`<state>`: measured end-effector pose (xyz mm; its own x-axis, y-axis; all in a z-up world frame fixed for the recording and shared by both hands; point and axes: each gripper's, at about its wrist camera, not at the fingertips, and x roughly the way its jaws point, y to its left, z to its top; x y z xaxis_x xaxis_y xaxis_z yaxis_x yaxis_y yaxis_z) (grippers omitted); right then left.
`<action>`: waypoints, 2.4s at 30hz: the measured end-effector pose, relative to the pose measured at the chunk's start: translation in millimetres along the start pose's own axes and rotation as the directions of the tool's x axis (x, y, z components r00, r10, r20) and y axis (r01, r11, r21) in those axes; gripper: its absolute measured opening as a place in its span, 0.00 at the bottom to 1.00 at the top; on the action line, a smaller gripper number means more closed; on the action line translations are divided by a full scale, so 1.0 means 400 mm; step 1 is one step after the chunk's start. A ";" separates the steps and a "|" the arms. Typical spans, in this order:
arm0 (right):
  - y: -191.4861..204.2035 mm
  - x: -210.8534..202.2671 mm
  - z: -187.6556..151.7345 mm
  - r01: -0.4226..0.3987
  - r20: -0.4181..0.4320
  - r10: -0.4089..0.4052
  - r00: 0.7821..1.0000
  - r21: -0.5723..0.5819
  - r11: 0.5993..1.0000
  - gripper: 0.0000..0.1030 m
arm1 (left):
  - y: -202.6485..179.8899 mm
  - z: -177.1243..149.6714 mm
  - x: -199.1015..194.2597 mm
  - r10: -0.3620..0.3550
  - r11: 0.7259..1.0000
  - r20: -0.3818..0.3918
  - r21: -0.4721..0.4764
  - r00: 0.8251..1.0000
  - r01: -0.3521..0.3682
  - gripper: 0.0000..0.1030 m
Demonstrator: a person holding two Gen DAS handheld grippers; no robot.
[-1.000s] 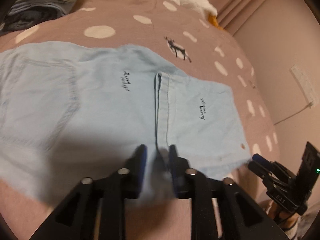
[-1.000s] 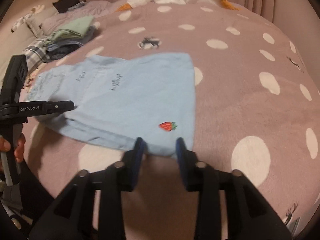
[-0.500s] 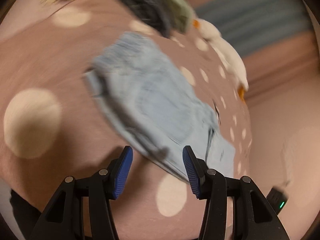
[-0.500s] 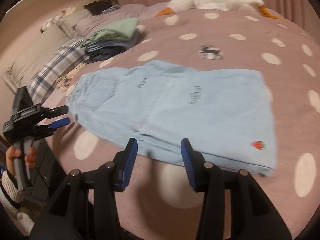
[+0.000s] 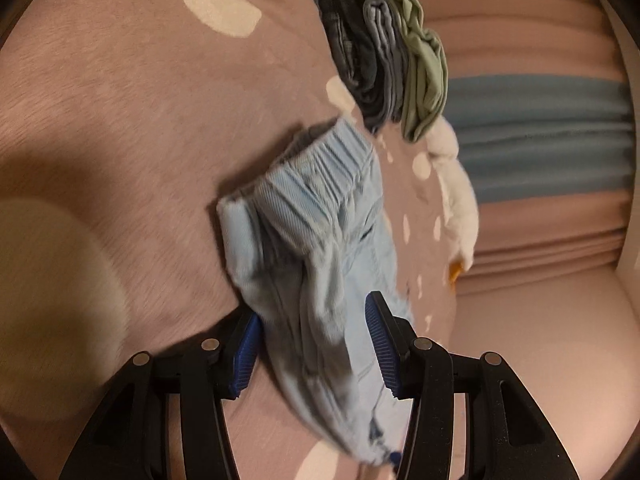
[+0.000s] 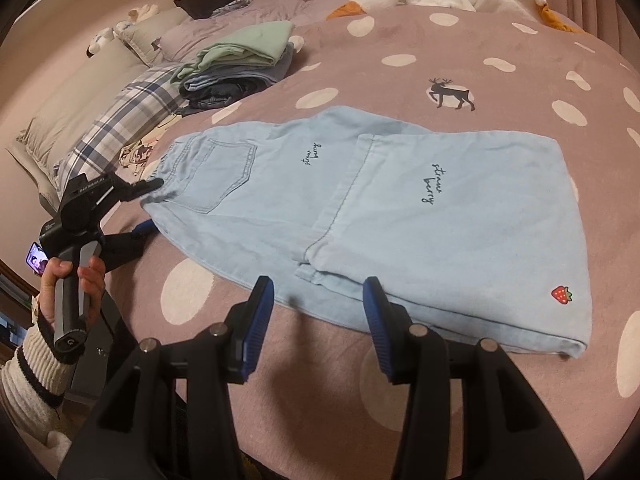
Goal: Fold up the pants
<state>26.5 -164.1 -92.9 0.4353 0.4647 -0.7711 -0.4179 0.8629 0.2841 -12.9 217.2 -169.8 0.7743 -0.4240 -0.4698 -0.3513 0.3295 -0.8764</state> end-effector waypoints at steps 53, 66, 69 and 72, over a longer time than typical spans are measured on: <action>0.164 0.184 0.037 0.031 -0.249 -0.067 0.966 -0.145 0.989 0.04 | -0.247 -0.043 0.016 0.120 0.863 0.023 0.491 0.993 -0.115 0.19; -0.058 0.060 0.021 -0.216 -0.023 0.240 0.971 0.353 0.910 0.51 | -0.501 -0.274 0.088 0.117 0.609 -0.033 0.792 0.993 -0.046 0.19; -0.152 0.048 -0.015 -0.306 0.093 0.305 0.948 0.535 0.788 0.52 | -0.524 -0.338 0.150 0.160 0.559 -0.061 0.829 0.985 -0.039 0.20; -0.239 0.029 -0.056 -0.464 0.286 0.373 0.883 0.659 0.592 0.54 | -0.526 -0.397 0.222 0.215 0.520 -0.103 0.854 0.971 -0.024 0.23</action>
<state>53.6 -245.8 -141.9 0.4565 0.7889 -0.4115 0.0763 0.4261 0.9015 46.3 -23.7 -44.1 0.6216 -0.4280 -0.6560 0.2482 0.9020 -0.3533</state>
